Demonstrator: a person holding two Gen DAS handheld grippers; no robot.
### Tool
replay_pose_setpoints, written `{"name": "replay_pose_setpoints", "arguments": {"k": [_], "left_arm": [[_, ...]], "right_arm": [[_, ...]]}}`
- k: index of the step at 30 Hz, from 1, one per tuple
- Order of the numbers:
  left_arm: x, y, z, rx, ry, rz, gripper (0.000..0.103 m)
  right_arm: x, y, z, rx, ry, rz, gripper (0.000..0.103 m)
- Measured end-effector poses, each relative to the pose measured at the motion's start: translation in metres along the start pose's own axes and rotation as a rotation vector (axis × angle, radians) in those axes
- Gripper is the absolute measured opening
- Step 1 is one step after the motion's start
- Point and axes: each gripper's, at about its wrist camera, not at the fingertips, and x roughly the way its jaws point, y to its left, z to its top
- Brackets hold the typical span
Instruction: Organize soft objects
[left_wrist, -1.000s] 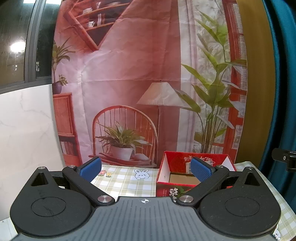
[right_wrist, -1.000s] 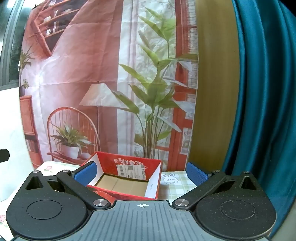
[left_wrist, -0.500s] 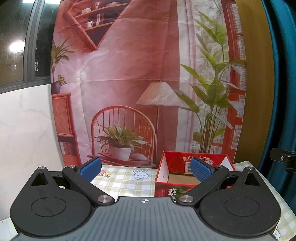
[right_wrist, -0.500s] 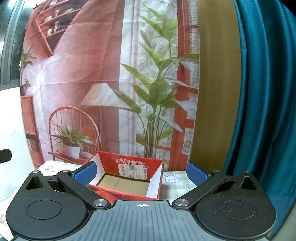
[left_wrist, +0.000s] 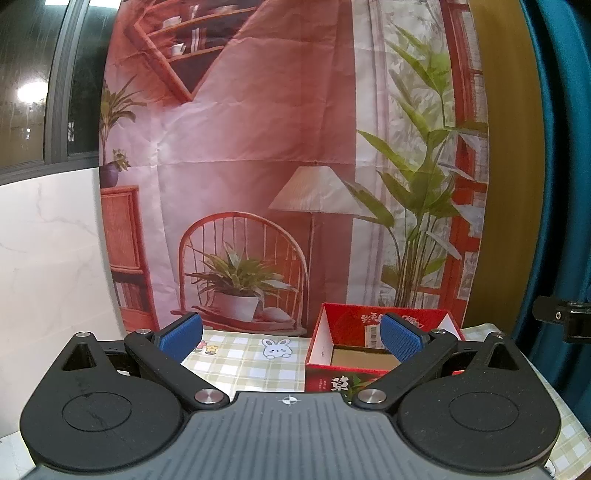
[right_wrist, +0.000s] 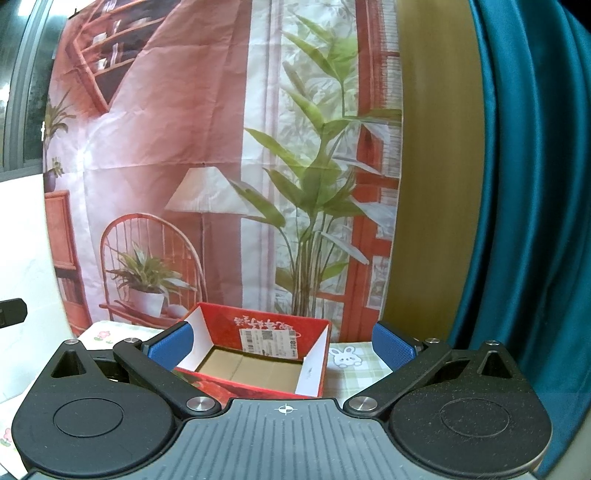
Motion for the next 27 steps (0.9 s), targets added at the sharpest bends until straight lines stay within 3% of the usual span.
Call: {"name": "replay_pose_setpoints", "arguments": {"k": [27], "left_arm": [[0.0007,-0.0004,-0.0014,0.011,0.01,-0.001,0.103]], "right_arm": [[-0.0024,0.0012,0.0008,0.014,0.004,0.008,0.103]]}}
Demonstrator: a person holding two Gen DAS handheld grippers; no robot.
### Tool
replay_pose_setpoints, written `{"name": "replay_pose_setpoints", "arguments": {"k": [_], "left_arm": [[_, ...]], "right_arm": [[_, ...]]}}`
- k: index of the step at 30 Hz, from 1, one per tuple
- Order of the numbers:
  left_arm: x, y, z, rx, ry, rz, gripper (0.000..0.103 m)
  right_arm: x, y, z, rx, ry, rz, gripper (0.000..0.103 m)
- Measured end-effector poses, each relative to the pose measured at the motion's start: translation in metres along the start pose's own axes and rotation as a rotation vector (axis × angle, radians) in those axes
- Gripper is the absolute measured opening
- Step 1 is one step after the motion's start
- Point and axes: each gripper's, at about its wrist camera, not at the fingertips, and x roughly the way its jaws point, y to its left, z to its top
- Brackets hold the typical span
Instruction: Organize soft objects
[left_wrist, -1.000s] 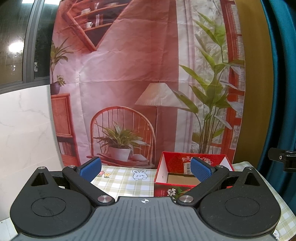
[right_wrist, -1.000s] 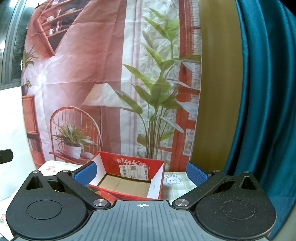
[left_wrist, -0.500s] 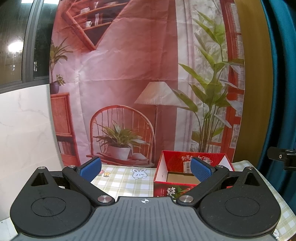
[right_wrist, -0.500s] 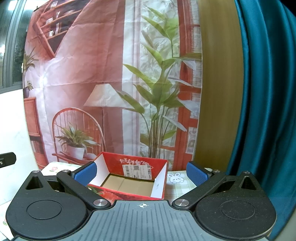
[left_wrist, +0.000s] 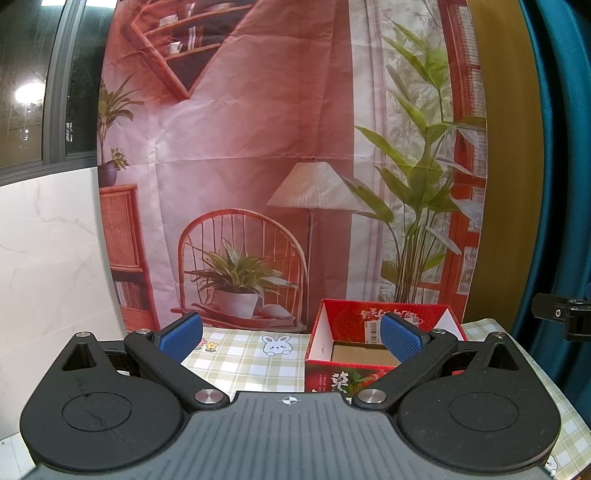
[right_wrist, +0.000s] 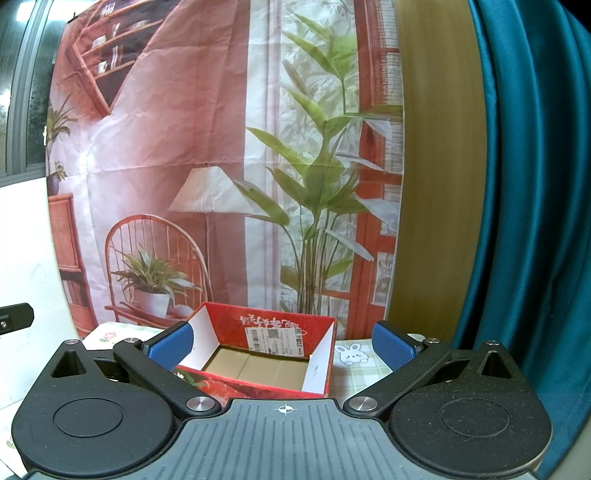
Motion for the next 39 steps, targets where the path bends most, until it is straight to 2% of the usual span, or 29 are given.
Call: {"name": "replay_pose_setpoints", "arguments": {"k": [19,25,31,34,39], "left_arm": [[0.003,-0.001,-0.005,-0.01,0.0,-0.007,0.103],[0.014,-0.003,-0.022,-0.007,-0.029,-0.007,0.103],[0.048,-0.005,-0.05,-0.018,0.046,-0.042,0.103],[0.071,-0.008,-0.068,-0.011,0.099,-0.053,0.103],[0.113,-0.018,-0.099,0.037,0.184,-0.074,0.103]], "right_arm": [[0.0,0.0,-0.002,0.005,0.006,0.002,0.103],[0.01,-0.001,-0.029,0.052,-0.008,0.036,0.103],[0.037,-0.006,-0.065,0.064,0.04,0.075,0.103],[0.054,-0.003,-0.085,0.046,0.07,0.061,0.103],[0.088,-0.001,-0.12,0.053,0.165,0.059,0.103]]}}
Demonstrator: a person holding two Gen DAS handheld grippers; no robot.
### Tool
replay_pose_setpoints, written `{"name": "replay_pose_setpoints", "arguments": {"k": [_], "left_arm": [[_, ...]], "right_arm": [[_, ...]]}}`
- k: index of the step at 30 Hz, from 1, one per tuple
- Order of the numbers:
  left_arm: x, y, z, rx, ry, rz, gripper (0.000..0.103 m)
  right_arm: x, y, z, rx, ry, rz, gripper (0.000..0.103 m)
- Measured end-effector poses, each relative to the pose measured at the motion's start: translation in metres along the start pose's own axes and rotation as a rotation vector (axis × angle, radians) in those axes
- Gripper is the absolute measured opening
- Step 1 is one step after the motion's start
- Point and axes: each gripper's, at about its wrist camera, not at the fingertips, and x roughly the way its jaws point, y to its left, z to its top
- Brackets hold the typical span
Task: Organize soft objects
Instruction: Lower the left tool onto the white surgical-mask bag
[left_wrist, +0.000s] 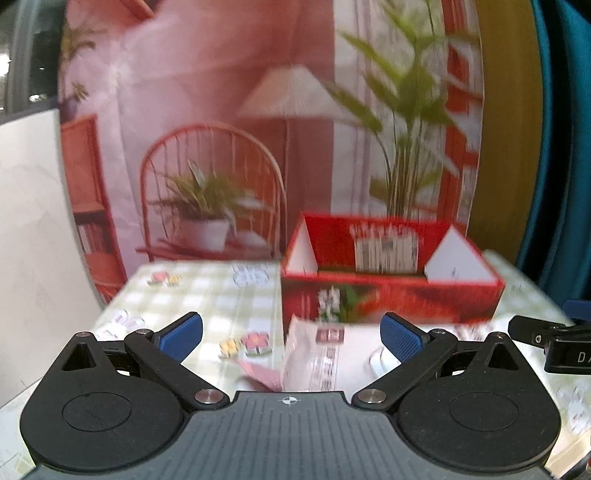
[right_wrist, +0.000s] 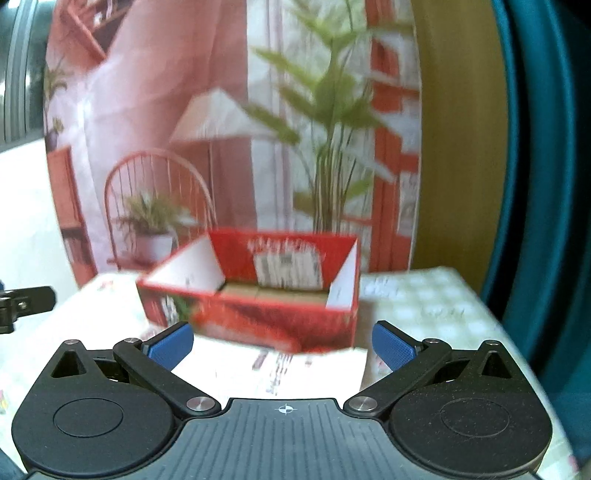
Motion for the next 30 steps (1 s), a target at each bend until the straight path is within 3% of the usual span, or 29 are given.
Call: {"name": "replay_pose_setpoints", "arguments": {"k": [12,19,25,30], "left_arm": [[0.084,-0.006,-0.039,0.038,0.166,-0.046,0.103],[0.097,-0.006,-0.053,0.008,0.158,-0.113,0.103],[0.11,0.003,-0.059,-0.072,0.201,-0.174,0.103],[0.116,0.007,-0.056,-0.035,0.236,-0.234,0.103]], "right_arm": [[0.072,0.0,-0.045,-0.023,0.15,-0.023,0.103],[0.083,-0.009,-0.055,-0.007,0.156,0.019,0.103],[0.087,-0.011,-0.058,-0.018,0.16,0.029,0.103],[0.092,-0.012,-0.055,-0.012,0.19,0.058,0.103]]}}
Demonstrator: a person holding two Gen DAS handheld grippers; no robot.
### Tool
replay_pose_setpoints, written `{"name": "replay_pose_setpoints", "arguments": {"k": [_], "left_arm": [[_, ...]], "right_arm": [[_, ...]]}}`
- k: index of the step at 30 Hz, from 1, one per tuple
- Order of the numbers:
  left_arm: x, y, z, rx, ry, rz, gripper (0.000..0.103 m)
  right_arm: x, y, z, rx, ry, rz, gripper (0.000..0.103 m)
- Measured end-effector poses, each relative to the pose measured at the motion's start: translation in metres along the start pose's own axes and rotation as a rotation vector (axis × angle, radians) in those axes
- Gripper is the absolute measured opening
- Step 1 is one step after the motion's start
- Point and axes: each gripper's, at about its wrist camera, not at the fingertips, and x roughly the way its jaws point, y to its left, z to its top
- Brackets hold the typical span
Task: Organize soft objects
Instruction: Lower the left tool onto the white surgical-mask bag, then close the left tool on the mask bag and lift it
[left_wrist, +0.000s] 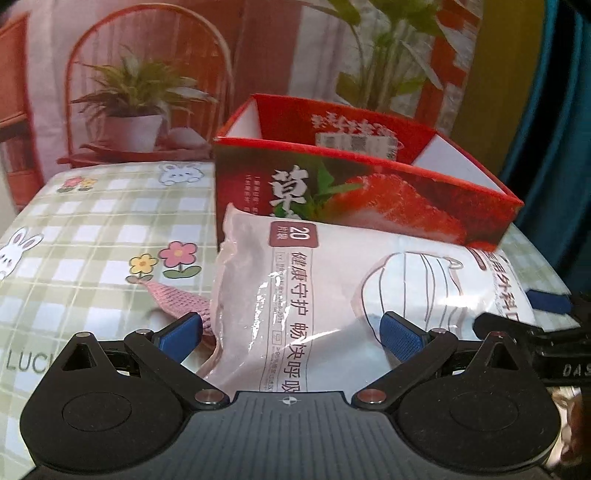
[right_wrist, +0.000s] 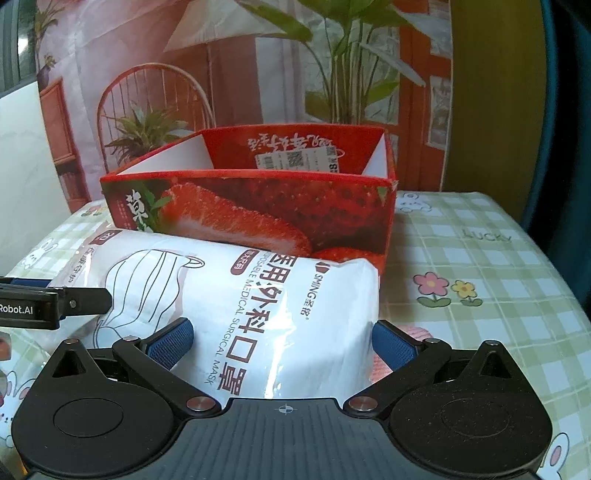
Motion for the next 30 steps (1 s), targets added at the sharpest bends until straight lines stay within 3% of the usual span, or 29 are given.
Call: {"name": "replay_pose_setpoints", "arguments": {"k": [10,22,30], "left_arm": [[0.001,0.01,0.028,0.102,0.097,-0.1,0.095],[0.034,0.05,0.067,-0.058,0.203,-0.203,0.087],[0.045,0.058,0.065,-0.095,0.253,-0.275,0.085]], "right_arm": [[0.007,-0.011,0.019,0.012,0.107,0.069,0.103],[0.021,-0.028,0.051,-0.053,0.218,0.166,0.103],[0.034,-0.036,0.067,-0.073,0.295,0.242,0.103]]}}
